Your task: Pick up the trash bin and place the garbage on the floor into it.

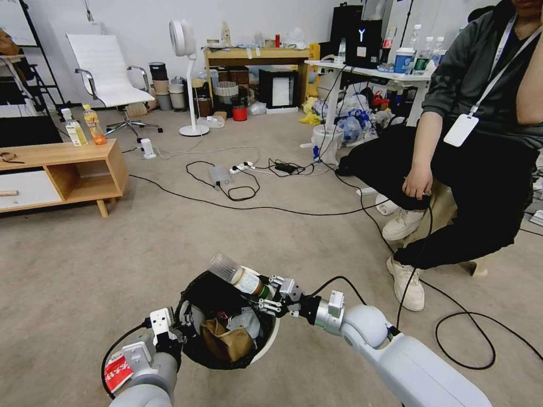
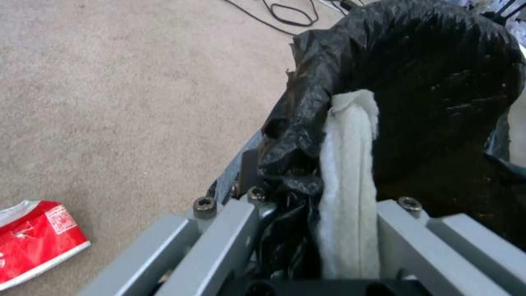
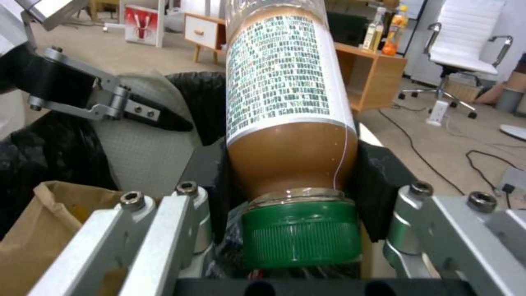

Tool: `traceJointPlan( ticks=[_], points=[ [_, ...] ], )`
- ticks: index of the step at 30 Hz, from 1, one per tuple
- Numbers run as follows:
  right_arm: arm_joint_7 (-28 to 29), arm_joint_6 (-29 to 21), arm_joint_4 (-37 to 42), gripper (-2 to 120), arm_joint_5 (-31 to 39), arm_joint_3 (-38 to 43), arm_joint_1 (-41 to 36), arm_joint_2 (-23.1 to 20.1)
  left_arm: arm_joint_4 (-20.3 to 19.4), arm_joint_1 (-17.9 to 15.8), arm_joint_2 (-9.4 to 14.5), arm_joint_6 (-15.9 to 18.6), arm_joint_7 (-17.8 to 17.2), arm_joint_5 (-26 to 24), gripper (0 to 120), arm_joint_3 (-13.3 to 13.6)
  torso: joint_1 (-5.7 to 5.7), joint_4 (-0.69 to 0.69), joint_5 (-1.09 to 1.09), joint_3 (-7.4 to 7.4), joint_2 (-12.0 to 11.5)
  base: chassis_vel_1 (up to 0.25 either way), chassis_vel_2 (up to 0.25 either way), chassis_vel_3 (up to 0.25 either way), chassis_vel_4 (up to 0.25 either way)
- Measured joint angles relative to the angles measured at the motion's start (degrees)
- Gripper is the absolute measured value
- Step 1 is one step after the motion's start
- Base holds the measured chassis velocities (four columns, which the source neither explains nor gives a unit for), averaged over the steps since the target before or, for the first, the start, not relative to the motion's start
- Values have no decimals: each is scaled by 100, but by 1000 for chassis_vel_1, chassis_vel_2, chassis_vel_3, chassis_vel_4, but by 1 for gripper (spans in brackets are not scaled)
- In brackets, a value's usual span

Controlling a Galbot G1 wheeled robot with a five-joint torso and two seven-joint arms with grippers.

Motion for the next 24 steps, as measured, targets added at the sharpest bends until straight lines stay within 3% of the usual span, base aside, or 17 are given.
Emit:
traceJointPlan(
  ticks=[24],
  points=[
    [35, -157, 746, 44, 153, 85, 211, -22, 53, 17, -32, -36, 8, 22, 6, -11, 0, 0, 0, 0, 0, 0, 0, 0, 0]
  ],
)
